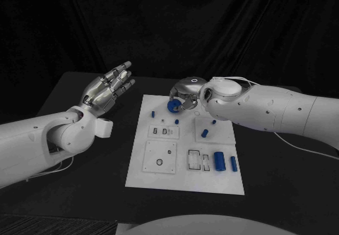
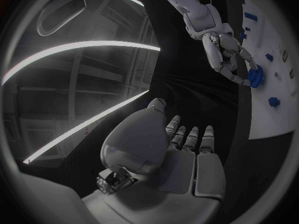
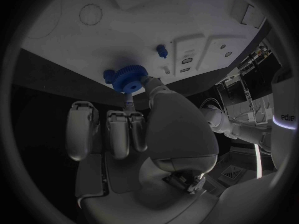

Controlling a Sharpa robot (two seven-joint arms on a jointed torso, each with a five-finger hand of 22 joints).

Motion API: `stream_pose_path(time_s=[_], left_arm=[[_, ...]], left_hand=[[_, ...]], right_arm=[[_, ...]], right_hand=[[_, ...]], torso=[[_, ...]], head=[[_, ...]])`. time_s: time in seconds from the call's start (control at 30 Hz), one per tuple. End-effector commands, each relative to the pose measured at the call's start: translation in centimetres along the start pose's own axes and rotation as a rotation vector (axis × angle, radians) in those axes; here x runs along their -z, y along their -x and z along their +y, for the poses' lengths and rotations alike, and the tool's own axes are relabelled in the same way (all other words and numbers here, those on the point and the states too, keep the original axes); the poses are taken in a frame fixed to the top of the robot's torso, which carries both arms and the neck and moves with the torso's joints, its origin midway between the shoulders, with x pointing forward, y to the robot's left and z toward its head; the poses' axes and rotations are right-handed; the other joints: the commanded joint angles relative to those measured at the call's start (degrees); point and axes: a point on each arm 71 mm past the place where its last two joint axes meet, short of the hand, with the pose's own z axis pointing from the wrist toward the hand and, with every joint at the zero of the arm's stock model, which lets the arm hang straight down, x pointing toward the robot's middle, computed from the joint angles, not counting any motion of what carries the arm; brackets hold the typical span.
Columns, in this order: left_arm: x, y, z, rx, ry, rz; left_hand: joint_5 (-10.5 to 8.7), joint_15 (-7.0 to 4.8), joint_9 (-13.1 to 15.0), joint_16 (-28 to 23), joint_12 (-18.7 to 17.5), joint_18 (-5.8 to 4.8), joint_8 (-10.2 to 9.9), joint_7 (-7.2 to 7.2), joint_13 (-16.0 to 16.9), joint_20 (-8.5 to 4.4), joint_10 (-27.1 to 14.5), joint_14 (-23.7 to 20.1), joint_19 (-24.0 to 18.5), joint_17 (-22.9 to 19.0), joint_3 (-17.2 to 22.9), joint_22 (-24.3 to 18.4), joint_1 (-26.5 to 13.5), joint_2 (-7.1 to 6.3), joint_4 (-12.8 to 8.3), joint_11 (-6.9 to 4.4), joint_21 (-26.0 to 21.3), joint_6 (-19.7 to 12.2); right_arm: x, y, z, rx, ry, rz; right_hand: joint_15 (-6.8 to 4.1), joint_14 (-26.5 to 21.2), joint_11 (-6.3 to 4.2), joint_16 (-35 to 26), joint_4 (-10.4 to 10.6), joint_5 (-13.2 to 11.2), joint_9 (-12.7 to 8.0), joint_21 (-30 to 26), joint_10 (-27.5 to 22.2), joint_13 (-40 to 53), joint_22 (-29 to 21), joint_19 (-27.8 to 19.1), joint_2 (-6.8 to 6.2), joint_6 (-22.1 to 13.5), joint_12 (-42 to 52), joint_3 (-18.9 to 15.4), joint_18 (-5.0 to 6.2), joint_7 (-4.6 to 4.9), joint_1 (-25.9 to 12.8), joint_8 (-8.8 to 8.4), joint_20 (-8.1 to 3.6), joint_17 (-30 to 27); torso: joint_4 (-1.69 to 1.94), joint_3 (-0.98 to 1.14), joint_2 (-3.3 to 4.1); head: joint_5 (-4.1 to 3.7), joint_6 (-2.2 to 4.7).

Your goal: Assemble the parts on the task board

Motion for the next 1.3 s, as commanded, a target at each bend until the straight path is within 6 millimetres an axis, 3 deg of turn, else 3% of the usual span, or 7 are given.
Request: stream_pose_path(time_s=[0.03,0.13,0.33,0.47,0.77,1.13,1.3], left_arm=[[-0.13,-0.21,-0.46,0.007,-0.058,0.012],[-0.18,-0.23,-0.44,0.008,-0.058,0.014],[-0.26,-0.28,-0.39,0.01,-0.057,0.017],[-0.28,-0.28,-0.37,0.01,-0.056,0.018],[-0.36,-0.27,-0.32,0.012,-0.053,0.021],[-0.41,-0.3,-0.28,0.014,-0.05,0.025],[-0.44,-0.31,-0.25,0.015,-0.05,0.027]], left_hand=[[0.31,0.38,0.0,-0.1,0.0,-0.8,-0.1,0.29,0.0,0.33,0.0,-0.2,-0.1,-0.1,0.4,0.0,0.5,0.02,0.1,0.47,-0.1,0.0],[0.31,0.38,0.0,-0.1,0.0,-0.8,-0.1,0.29,0.0,0.33,0.0,-0.2,-0.1,-0.1,0.4,0.0,0.5,0.02,0.1,0.47,-0.1,0.0],[0.36,0.38,0.0,-0.1,0.0,-0.79,-0.1,0.31,0.0,0.36,0.0,-0.2,-0.1,-0.1,0.4,0.0,0.6,-0.05,0.0,0.49,-0.1,-0.1],[0.36,0.38,0.0,-0.1,0.0,-0.79,-0.1,0.31,0.0,0.36,0.0,-0.2,-0.1,-0.1,0.4,0.0,0.6,-0.05,0.0,0.49,-0.1,-0.1],[0.36,0.38,0.0,-0.1,0.0,-0.79,-0.1,0.31,0.0,0.36,0.0,-0.2,-0.1,-0.1,0.4,0.0,0.6,-0.05,0.0,0.49,-0.1,-0.1],[0.41,0.38,0.0,-0.1,-0.1,-0.77,-0.1,0.34,0.0,0.38,-0.1,-0.2,-0.1,-0.1,0.5,0.0,0.7,-0.07,0.0,0.52,-0.1,-0.1],[0.41,0.38,0.0,-0.1,-0.1,-0.77,-0.1,0.34,0.0,0.38,-0.1,-0.2,-0.1,-0.1,0.5,0.0,0.7,-0.07,0.0,0.52,-0.1,-0.1]], right_arm=[[-0.08,-0.01,-0.03,0.002,-0.003,0.019],[-0.12,-0.04,0.01,0.002,-0.004,0.022],[-0.13,-0.11,-0.02,0.002,-0.005,0.031],[-0.06,-0.12,-0.12,0.002,-0.007,0.03],[0.28,-0.12,-0.37,0.0,-0.008,0.023],[0.71,-0.31,-0.83,-0.002,-0.021,0.04],[0.72,-0.51,-0.85,-0.003,-0.024,0.059]], right_hand=[[0.38,6.0,0.41,0.1,0.0,-0.7,-0.7,-0.3,6.1,15.1,10.5,0.0,0.41,-1.2,0.1,0.4,0.13,0.08,-0.3,-1.08,0.54,15.1],[0.41,6.0,0.4,0.1,0.1,-1.0,-1.0,-0.5,6.1,15.1,10.5,-0.1,0.33,-1.7,0.1,0.4,0.15,0.07,-0.5,-1.71,0.58,15.1],[0.32,6.0,0.14,0.1,0.5,-3.9,-3.3,-1.1,6.1,15.1,10.5,-0.2,0.06,-5.8,0.1,0.2,0.27,-0.29,-1.2,-5.96,0.56,15.1],[0.3,6.0,0.09,0.1,0.6,-4.4,-3.5,-1.2,6.1,15.1,10.4,-0.2,0.03,-5.8,0.1,0.0,0.28,-0.29,-1.5,-6.24,0.54,15.1],[0.22,6.0,-0.02,0.1,1.6,-11.2,-5.3,-2.2,6.1,15.1,10.4,-0.3,0.26,-5.7,0.1,-1.4,0.42,-0.4,-2.4,-7.97,0.44,15.1],[0.29,6.0,0.05,0.1,2.5,-11.9,-6.0,-2.9,6.1,15.1,10.2,-0.6,0.87,-6.1,0.1,-1.9,0.55,-0.32,-3.4,-8.68,0.49,15.1],[0.1,6.0,-0.28,0.1,2.8,-12.0,-7.0,-3.2,6.1,15.1,10.2,-0.7,1.16,-7.2,0.1,-2.2,0.61,-0.82,-3.9,-9.69,0.38,15.1]], torso=[[-0.03,0.07,0.04],[-0.06,0.06,0.01],[-0.1,0.02,0.0],[-0.08,0.1,0.01],[-0.14,0.14,-0.02],[-0.08,0.12,-0.02],[-0.13,0.09,-0.03]], head=[[-0.05,0.05],[0.03,0.03],[0.04,-0.07],[0.06,-0.2],[0.13,-0.34],[0.11,-0.34],[0.06,-0.43]])
